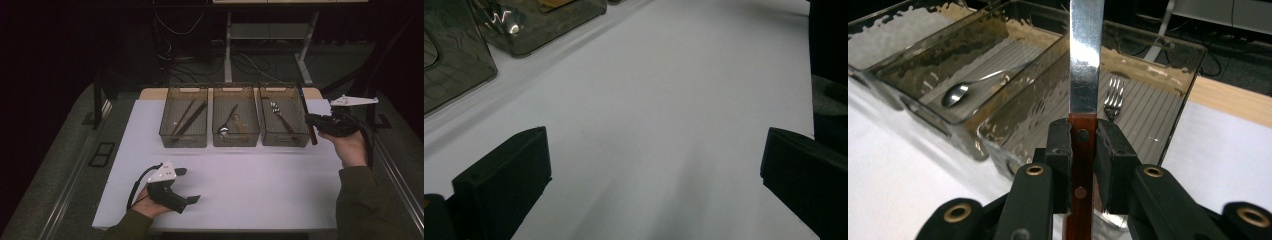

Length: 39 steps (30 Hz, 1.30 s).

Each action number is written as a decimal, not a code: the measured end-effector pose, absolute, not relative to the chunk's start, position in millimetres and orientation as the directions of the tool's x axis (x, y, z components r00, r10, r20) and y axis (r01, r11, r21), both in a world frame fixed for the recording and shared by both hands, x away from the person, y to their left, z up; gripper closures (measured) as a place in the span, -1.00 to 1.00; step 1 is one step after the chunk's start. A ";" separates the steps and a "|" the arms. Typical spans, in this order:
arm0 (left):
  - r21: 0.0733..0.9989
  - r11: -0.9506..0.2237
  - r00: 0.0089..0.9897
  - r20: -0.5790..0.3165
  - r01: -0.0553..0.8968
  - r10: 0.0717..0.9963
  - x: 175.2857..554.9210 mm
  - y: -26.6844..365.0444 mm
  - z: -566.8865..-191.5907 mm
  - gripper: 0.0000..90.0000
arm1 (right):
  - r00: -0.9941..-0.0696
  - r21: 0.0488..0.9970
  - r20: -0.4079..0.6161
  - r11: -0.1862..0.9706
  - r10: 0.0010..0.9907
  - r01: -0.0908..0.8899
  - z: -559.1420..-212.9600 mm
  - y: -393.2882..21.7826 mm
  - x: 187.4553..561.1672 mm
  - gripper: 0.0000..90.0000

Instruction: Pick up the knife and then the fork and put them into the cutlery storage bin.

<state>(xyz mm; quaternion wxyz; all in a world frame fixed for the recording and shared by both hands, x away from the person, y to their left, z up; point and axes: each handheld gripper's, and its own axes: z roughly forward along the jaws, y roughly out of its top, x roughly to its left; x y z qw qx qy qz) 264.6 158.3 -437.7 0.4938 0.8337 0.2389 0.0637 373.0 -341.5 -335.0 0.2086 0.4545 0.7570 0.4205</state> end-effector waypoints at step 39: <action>0.861 -0.393 0.887 -0.131 0.323 0.443 263.3 157.4 -435.8 -1.00 | -0.415 0.691 0.061 0.261 0.908 0.674 -375.9 -285.5 459.0 0.72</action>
